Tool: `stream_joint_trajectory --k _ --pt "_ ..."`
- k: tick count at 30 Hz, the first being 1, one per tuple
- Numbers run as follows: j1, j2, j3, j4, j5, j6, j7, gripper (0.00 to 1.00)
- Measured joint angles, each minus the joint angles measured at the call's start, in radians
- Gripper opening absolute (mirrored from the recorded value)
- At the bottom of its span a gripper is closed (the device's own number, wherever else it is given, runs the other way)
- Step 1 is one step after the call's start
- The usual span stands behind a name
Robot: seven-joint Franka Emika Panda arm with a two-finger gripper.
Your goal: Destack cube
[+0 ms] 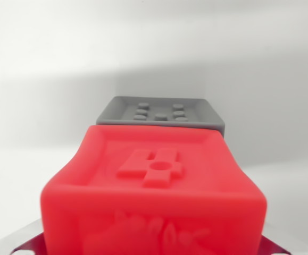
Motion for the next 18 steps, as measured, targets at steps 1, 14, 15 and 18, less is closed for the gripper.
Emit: stream_joint_trajectory --k 1,14,15,18 --pt "0.0 0.0 0.0 0.0 0.0 0.0 0.0 0.0" --pt "0.0 -0.009 0.0 -0.001 0.0 -0.006 0.0 0.0" --pt "0.0 -0.011 0.0 -0.001 0.0 -0.007 0.0 0.0" --pt "0.0 -0.016 0.0 -0.002 0.0 -0.011 0.0 0.0"
